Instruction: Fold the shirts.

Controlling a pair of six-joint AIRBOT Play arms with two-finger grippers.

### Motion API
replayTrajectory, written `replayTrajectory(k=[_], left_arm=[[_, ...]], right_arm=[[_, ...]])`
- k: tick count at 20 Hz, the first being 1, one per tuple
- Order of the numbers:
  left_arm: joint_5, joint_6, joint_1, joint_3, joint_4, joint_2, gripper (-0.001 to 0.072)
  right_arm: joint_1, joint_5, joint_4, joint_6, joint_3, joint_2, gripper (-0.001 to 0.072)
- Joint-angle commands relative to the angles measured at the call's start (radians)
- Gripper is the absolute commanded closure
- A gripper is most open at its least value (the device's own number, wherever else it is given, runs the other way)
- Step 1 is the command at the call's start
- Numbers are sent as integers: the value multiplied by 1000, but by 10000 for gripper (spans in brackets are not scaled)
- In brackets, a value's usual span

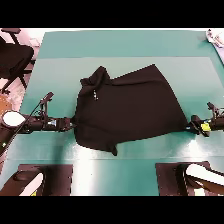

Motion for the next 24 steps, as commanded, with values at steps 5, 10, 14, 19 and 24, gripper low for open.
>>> replayTrajectory(k=[5,10,14,19,24], left_arm=[[-26,0,0,127,-3,1,684],[-110,0,0,440,27,1,684],[-150,0,0,738,82,1,684],[-138,-6,0,1191,313,42,685],[-141,0,0,1476,387,92,683]], right_arm=[[0,-26,329,-113,-10,186,687],[1,-30,695,-131,-10,393,691],[10,-33,940,-140,37,556,692],[91,-112,871,-207,416,701,692],[90,-234,710,-262,800,760,691]])
